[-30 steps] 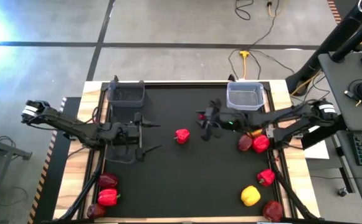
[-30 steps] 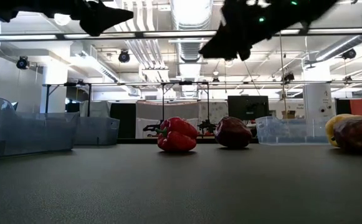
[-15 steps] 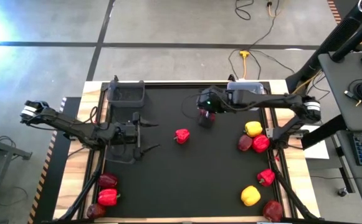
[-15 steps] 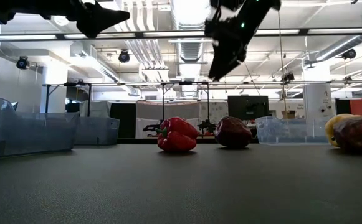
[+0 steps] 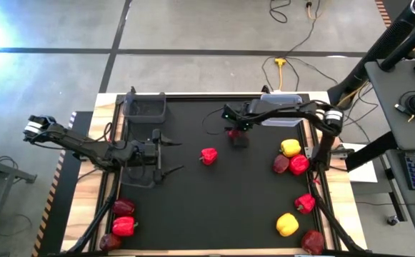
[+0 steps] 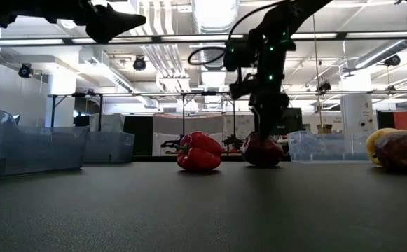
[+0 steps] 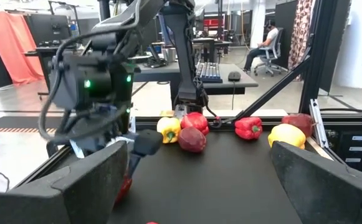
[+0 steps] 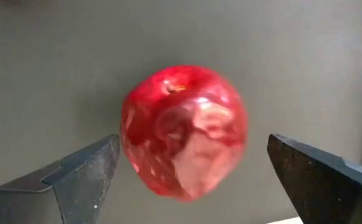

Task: Sort produce into baskets
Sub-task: Put the apple into the transparent bin

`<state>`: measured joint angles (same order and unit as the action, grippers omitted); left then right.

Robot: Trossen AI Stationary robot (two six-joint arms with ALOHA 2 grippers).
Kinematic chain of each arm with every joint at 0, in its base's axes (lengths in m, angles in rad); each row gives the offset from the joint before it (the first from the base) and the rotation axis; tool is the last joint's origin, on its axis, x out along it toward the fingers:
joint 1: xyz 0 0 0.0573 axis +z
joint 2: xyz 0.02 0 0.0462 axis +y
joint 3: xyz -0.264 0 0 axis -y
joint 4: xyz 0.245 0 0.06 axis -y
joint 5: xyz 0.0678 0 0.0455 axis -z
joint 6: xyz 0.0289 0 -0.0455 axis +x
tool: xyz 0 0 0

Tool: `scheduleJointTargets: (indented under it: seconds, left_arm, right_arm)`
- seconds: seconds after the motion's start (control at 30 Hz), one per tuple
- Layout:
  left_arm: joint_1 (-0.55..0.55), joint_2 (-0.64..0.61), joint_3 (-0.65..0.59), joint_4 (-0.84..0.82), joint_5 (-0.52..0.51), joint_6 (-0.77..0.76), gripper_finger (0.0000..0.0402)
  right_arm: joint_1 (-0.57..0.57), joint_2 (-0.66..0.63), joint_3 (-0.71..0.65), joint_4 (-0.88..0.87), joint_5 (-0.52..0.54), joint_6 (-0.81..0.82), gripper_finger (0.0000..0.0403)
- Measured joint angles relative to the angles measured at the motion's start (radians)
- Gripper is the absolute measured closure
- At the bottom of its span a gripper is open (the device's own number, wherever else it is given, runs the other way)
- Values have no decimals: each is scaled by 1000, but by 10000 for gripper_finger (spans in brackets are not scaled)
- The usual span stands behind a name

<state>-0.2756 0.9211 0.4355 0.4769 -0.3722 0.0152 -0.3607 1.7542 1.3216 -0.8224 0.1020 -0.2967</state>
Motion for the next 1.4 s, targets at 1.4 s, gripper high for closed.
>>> scheduleJointTargets:
  seconds: [1.4]
  left_arm:
    - [-11,5,39,-59,5,3,24]
  right_arm:
    - [-493,-244,-191,-55,270,691,72]
